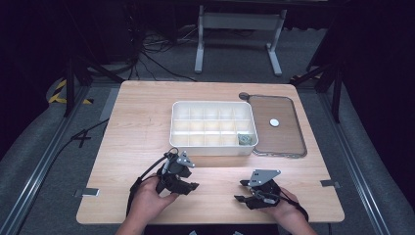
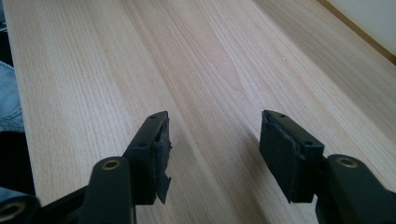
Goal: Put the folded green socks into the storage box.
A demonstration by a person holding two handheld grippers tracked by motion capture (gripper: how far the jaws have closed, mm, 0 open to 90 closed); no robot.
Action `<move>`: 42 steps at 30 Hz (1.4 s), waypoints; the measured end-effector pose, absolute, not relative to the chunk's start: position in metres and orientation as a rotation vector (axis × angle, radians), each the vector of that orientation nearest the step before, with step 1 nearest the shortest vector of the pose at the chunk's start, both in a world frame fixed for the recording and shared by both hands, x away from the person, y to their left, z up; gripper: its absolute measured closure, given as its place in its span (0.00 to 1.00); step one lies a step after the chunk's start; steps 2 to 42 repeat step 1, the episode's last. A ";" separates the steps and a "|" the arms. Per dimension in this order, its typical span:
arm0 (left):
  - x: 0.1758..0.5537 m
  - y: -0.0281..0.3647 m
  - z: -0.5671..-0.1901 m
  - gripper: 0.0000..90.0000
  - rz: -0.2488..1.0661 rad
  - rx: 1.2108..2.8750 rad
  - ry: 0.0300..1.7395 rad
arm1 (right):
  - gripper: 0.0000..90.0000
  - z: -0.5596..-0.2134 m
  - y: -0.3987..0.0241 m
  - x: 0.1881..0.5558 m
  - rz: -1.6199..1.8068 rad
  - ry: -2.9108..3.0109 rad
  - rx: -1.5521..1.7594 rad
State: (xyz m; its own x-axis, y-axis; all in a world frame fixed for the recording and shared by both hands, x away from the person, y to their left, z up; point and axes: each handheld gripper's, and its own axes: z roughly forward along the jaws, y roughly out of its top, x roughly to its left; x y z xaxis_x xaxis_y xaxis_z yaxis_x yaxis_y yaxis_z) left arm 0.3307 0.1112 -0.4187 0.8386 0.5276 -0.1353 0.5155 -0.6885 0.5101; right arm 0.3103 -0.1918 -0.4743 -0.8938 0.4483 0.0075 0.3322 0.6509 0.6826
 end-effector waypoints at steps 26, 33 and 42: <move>0.330 0.111 -0.420 0.55 0.031 2.466 0.764 | 0.48 -0.474 -0.192 0.310 1.071 2.705 0.645; 0.330 0.111 -0.420 0.55 0.031 2.466 0.764 | 0.48 -0.474 -0.192 0.310 1.071 2.705 0.645; 0.330 0.111 -0.420 0.55 0.031 2.466 0.764 | 0.48 -0.474 -0.192 0.310 1.071 2.705 0.645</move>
